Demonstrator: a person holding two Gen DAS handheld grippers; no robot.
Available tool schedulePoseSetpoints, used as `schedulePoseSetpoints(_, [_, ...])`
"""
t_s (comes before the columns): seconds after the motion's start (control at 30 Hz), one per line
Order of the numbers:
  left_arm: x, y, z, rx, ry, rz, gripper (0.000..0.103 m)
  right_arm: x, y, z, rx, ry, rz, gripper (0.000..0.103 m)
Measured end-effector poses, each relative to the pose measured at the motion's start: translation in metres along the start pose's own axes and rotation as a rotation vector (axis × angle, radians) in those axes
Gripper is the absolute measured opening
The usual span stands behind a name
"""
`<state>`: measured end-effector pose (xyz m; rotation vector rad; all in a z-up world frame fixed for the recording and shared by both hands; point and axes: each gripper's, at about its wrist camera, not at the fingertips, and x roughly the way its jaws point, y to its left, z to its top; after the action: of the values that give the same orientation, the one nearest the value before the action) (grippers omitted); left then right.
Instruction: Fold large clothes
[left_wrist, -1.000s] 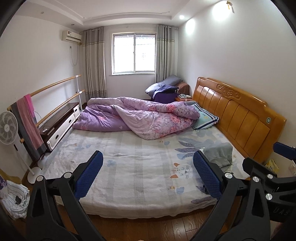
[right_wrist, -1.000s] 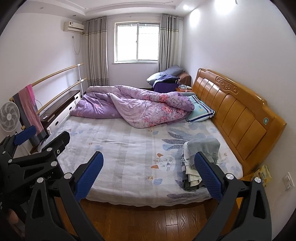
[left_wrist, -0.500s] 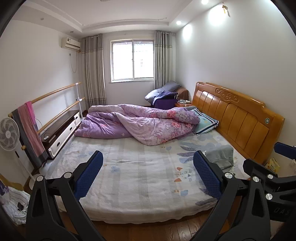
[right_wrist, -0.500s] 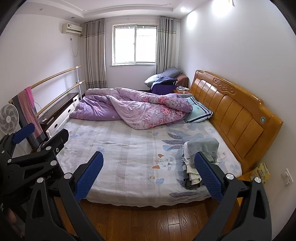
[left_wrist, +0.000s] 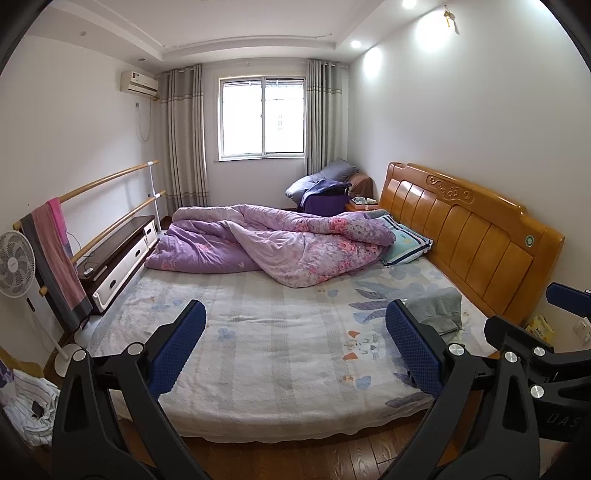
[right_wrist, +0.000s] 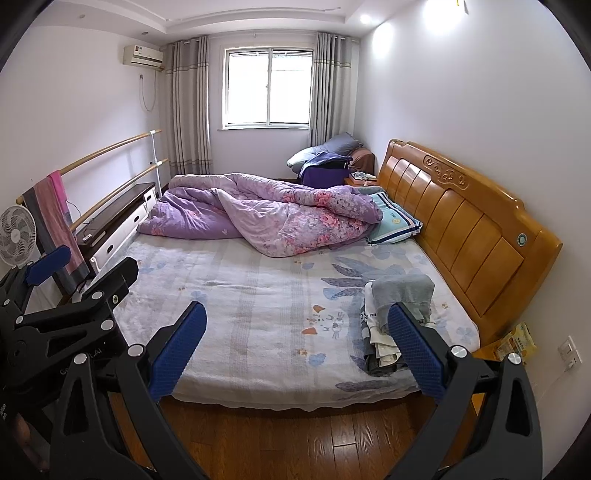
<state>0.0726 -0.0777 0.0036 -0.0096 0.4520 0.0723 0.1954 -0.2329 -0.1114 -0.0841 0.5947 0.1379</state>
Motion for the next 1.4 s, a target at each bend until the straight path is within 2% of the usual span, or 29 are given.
schedulePoseSetpoints(1.4, [0.0055, -0.0076, 0.0023, -0.006, 0.006, 0.000, 0.098, -0.0040, -0.0055, 0.0041, 0.000, 0.003, 0.000, 0.095])
